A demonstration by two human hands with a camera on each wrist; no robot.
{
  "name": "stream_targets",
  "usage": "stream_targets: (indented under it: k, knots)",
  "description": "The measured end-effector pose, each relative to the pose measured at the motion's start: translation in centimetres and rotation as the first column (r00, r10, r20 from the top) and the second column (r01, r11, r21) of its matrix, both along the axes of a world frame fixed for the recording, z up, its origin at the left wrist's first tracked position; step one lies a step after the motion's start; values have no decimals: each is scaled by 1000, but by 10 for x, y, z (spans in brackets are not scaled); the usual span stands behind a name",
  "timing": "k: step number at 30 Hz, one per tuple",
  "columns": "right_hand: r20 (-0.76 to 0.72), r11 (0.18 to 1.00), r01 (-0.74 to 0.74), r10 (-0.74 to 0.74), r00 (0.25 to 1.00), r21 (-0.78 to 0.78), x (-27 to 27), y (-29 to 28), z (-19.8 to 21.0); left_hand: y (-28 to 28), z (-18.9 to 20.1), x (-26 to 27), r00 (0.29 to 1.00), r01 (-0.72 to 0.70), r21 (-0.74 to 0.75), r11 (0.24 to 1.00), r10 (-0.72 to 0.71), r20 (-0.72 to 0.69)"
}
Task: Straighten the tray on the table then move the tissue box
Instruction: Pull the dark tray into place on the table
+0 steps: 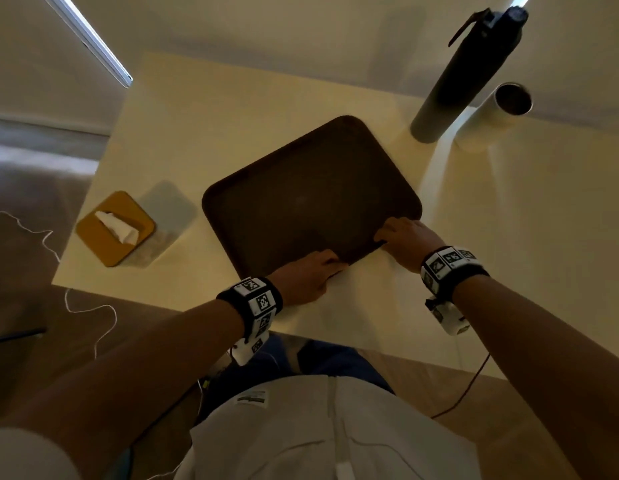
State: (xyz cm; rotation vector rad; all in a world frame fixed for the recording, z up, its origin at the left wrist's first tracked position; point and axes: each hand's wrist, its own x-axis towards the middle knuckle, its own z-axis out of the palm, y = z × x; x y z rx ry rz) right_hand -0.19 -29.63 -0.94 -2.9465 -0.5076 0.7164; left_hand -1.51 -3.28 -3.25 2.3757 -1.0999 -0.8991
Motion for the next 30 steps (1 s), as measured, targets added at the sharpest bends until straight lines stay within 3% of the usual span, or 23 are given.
stream_targets:
  k: [12, 22, 24, 26, 30]
  knots:
    - [-24, 976, 203, -202, 979, 82, -48, 83, -17, 91, 3, 29, 987, 70, 6, 998, -70, 144]
    - [-1, 902, 407, -411, 911, 143, -44, 153, -21, 140, 4, 67, 975, 13, -15, 1000, -9, 220]
    - [-8, 881, 443, -448, 894, 163, -41, 154, -18, 145, 6, 71, 962, -69, -35, 997, 76, 262]
    - [26, 843, 495, -511, 859, 209, -42, 150, -16, 152, 8, 73, 922, -253, -38, 967, 253, 293]
    - [44, 682, 704, -724, 689, 197, -49, 138, -14, 176, 6, 79, 798, -571, 83, 816, 529, 291]
